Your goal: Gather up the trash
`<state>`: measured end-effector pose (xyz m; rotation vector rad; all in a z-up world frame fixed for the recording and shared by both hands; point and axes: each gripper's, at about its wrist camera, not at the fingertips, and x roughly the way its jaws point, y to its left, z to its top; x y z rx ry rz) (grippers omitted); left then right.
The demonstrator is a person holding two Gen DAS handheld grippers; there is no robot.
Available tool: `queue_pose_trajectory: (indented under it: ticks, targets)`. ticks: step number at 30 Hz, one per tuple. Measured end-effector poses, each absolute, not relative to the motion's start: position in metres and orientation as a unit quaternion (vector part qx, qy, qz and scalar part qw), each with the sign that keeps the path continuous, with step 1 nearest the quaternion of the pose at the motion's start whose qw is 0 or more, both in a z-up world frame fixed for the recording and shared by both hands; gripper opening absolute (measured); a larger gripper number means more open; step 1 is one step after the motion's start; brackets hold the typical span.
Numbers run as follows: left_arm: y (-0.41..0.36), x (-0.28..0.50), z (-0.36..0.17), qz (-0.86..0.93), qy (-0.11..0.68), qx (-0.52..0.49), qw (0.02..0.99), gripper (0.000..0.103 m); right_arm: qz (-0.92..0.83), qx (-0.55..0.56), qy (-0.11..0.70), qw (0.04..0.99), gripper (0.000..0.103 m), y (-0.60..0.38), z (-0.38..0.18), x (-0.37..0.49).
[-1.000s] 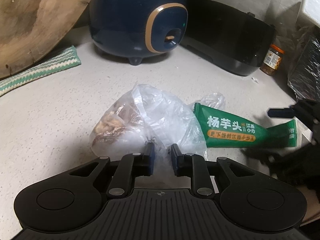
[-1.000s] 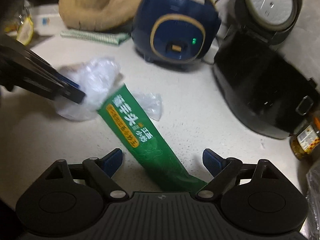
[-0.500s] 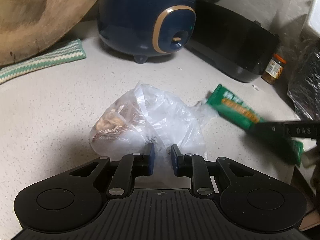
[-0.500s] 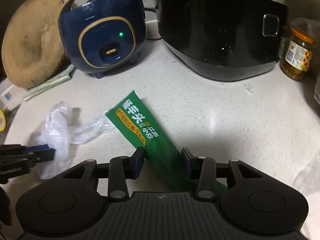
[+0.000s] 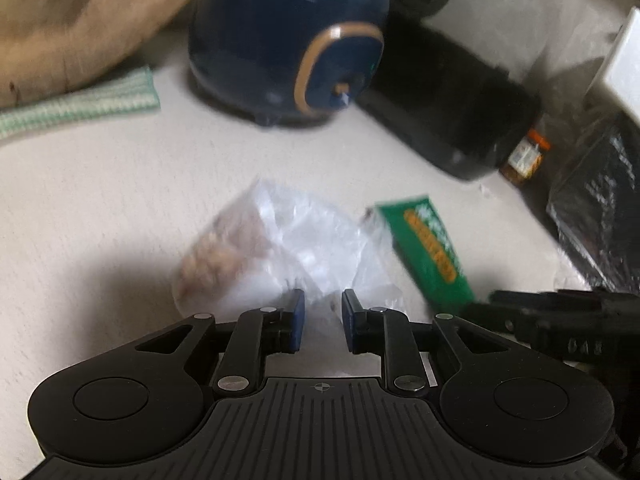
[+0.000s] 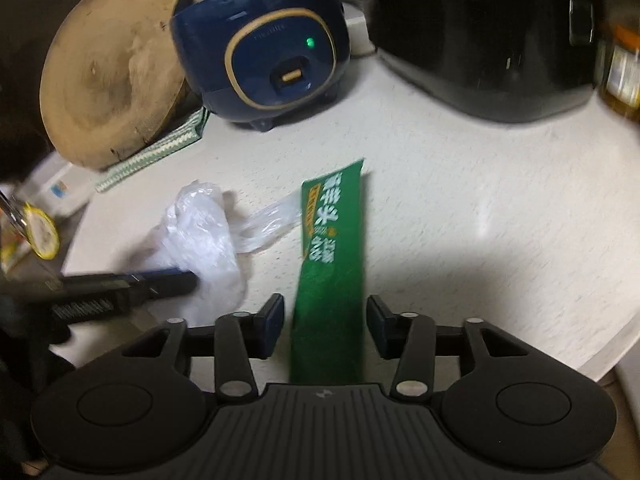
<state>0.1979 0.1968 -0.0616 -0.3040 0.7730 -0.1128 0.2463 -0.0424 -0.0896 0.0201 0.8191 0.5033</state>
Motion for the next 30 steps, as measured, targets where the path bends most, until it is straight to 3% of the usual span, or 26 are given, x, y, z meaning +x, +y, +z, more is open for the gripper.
queue_pose_trajectory:
  ticks: [3, 5, 10, 16, 21, 30]
  targets:
    - [0.205, 0.194, -0.049, -0.029, 0.336, -0.15, 0.929, 0.023, 0.218, -0.03, 0.352, 0.91, 0.072, -0.048, -0.078, 0.234]
    - [0.211, 0.193, -0.043, -0.01, 0.316, -0.151, 0.937, 0.023, 0.201, -0.061, 0.323, 0.923, 0.078, -0.052, -0.072, 0.227]
    - [0.222, 0.211, -0.047, 0.013, 0.33, -0.12, 0.936, 0.023, 0.194, -0.089, 0.304, 0.928, 0.082, -0.056, -0.073, 0.223]
    - [0.201, 0.221, -0.061, -0.025, 0.37, -0.076, 0.926, 0.024, 0.227, -0.017, 0.351, 0.908, 0.082, -0.06, -0.085, 0.233]
    - [0.178, 0.225, -0.071, -0.032, 0.386, -0.011, 0.922, 0.024, 0.232, -0.034, 0.368, 0.9, 0.082, -0.042, -0.101, 0.228]
    - [0.177, 0.23, -0.075, -0.071, 0.394, -0.025, 0.916, 0.024, 0.232, -0.024, 0.381, 0.895, 0.088, -0.034, -0.112, 0.225]
